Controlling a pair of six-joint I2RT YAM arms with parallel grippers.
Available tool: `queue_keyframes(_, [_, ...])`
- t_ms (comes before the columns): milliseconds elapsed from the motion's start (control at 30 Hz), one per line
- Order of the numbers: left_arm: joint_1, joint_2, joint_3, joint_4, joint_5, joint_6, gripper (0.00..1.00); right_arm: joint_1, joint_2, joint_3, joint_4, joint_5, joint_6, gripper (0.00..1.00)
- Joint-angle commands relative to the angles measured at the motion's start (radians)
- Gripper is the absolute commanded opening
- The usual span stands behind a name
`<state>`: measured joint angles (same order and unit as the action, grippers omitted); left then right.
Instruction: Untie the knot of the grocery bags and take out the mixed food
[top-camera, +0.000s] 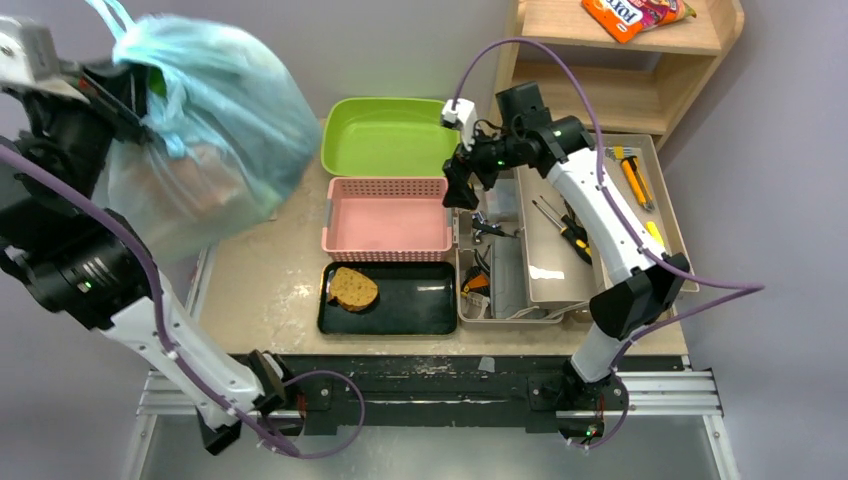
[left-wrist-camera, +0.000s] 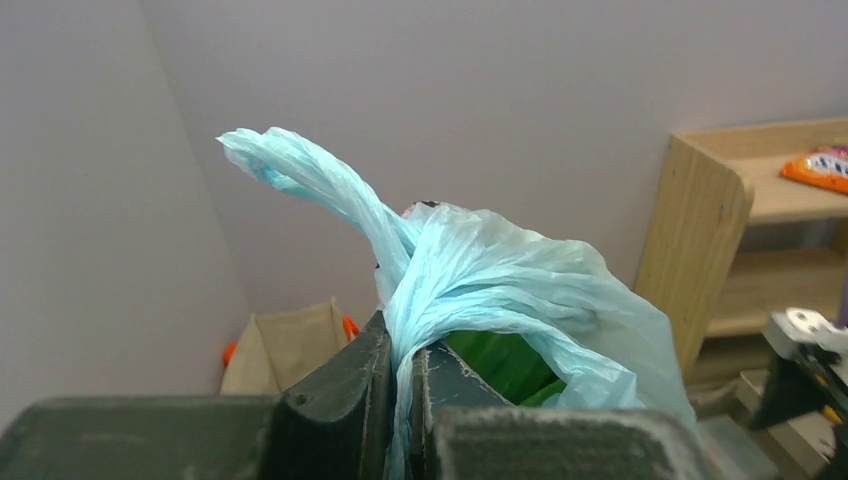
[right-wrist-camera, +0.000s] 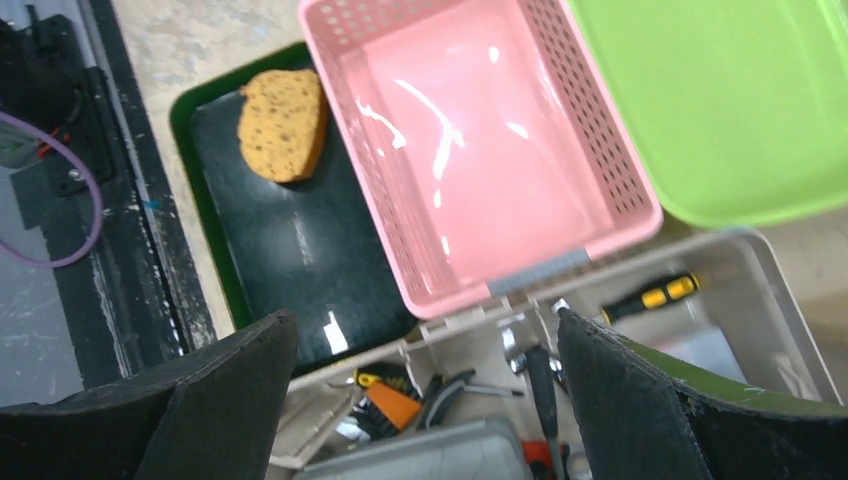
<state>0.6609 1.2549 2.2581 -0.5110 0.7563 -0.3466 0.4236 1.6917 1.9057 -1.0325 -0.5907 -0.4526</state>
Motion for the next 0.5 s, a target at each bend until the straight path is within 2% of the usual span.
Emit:
queue_keyframes(0, [0.154, -0.057, -0.152, -0.267, 0.233, 0.142, 0.0, 0.082, 0.03, 0.075, 0.08, -0.055, 0.053, 0.99])
queue_keyframes(133, [0.265, -0.136, -0.328, -0.479, 0.198, 0.401, 0.0, 0.138, 0.08, 0.126, 0.123, -0.078, 0.089, 0.99])
queue_keyframes(233, [0.306, -0.196, -0.481, -0.545, 0.152, 0.584, 0.0, 0.179, 0.128, 0.177, 0.171, -0.098, 0.142, 0.99])
queue_keyframes(333, [0.309, -0.262, -0.648, -0.546, 0.094, 0.731, 0.0, 0.229, 0.194, 0.249, 0.239, -0.106, 0.213, 0.99])
queue_keyframes(467, [0.31, -0.306, -0.84, -0.472, 0.047, 0.815, 0.0, 0.297, 0.311, 0.356, 0.348, -0.113, 0.331, 0.99])
